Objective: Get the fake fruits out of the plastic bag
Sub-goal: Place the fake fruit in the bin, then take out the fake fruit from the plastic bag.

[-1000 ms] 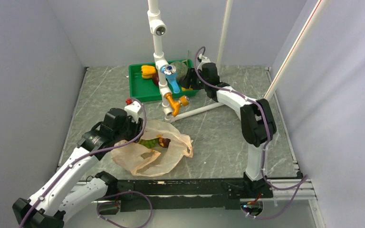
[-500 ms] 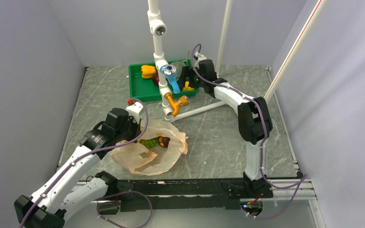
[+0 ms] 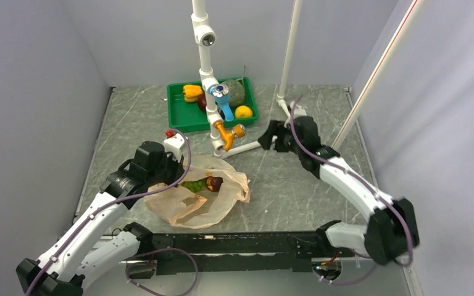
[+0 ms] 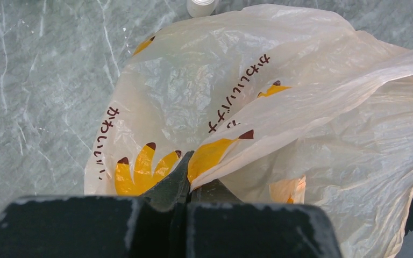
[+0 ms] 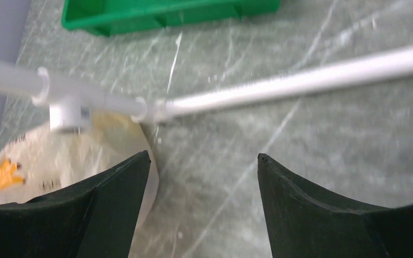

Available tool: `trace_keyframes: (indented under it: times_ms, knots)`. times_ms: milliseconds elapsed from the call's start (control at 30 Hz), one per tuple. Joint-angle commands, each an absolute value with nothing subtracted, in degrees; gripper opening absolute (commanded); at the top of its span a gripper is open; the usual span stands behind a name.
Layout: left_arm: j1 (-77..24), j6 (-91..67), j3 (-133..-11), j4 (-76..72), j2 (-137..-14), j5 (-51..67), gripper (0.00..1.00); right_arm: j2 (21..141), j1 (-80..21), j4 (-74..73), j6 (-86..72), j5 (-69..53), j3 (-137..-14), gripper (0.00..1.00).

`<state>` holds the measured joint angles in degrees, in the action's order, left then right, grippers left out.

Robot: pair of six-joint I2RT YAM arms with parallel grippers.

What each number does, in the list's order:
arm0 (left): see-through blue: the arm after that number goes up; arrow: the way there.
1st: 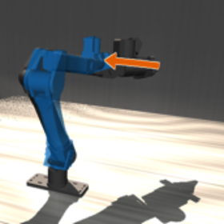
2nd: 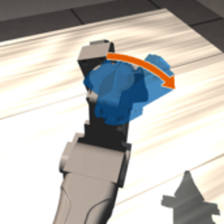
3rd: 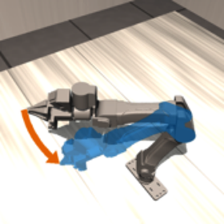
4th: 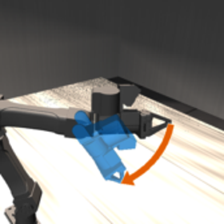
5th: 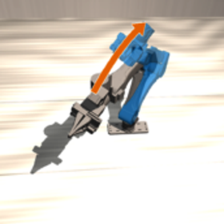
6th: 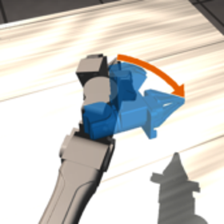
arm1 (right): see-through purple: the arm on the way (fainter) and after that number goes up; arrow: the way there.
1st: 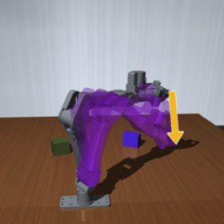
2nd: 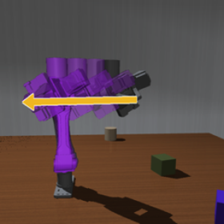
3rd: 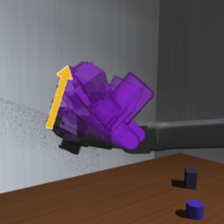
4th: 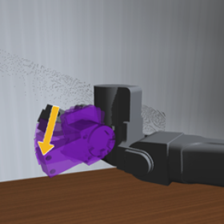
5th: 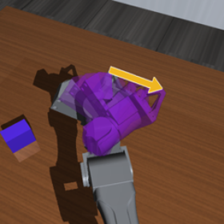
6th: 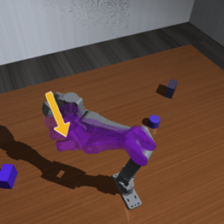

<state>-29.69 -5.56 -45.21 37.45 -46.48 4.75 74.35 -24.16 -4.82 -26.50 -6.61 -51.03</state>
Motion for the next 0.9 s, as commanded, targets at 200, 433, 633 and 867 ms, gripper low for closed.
trace_keyframes:
  times_ms: [200, 433, 633, 867]
  knots:
    - [-29.5, -4.7, -45.3, 35.2, -46.7, 9.0, 0.00, 41.7, -32.7, -10.7, -30.1, -13.9, -30.0, 0.78]
    - [-29.5, -4.9, -45.0, 35.0, -45.4, 8.1, 0.00, 30.4, -45.7, -5.2, -29.8, -19.2, -27.7, 0.82]
    - [-29.6, -4.9, -44.9, 35.2, -45.5, 7.7, 0.00, 32.9, -50.6, -5.7, -25.8, -19.5, -35.9, 0.84]
    - [-29.6, -5.2, -44.9, 35.5, -48.7, 6.5, 0.00, 43.3, -58.9, 3.2, -21.1, -16.8, -40.7, 0.84]
